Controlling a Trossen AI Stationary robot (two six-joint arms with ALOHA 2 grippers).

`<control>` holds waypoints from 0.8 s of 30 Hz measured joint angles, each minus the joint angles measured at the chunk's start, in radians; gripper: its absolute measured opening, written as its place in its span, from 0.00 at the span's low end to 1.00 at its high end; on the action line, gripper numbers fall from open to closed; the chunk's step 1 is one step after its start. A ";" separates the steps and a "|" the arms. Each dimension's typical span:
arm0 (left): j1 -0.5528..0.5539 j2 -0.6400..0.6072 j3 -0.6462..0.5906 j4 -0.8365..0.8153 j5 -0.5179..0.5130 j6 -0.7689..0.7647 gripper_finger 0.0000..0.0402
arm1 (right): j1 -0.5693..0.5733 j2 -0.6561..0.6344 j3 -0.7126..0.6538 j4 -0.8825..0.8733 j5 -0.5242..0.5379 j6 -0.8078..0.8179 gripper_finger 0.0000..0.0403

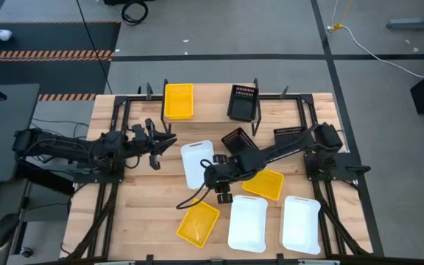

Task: Stack baskets on shelf by color
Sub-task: Put the top white bin on the shelf

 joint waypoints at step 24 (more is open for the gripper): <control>-0.015 0.000 0.000 -0.007 0.000 0.001 0.19 | 0.014 0.071 0.001 0.006 0.024 -0.069 0.23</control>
